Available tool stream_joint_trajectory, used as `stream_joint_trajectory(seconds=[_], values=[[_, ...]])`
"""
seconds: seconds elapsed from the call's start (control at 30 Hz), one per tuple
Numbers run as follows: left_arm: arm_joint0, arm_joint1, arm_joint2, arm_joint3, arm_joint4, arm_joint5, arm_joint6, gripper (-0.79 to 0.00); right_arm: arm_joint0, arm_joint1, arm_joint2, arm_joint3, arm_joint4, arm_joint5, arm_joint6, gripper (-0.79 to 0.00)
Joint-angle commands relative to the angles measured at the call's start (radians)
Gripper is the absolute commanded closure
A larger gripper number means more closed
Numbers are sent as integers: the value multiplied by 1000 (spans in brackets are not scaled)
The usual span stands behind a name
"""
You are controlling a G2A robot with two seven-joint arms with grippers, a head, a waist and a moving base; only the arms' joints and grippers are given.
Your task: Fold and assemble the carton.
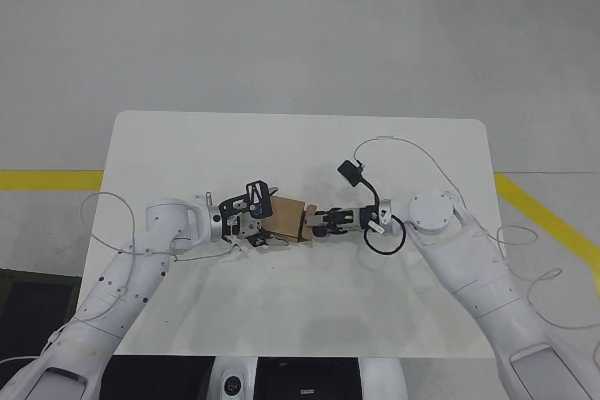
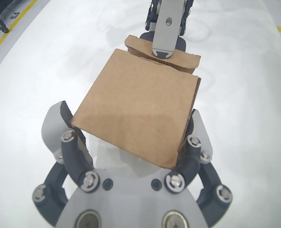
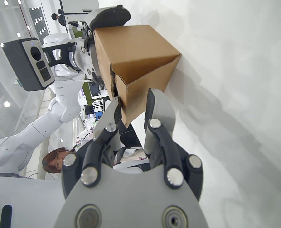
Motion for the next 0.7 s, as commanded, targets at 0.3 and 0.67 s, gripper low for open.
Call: stream_joint_trajectory(seconds=[0.3,0.67], values=[[-1,0,0,0,1,-2,0,-785,54,-15,-41,20,-23,15,11,-166],[-1,-1,3,-1,4,-2,2,-785,80,-31,-69,42,-8,0,10,-200]])
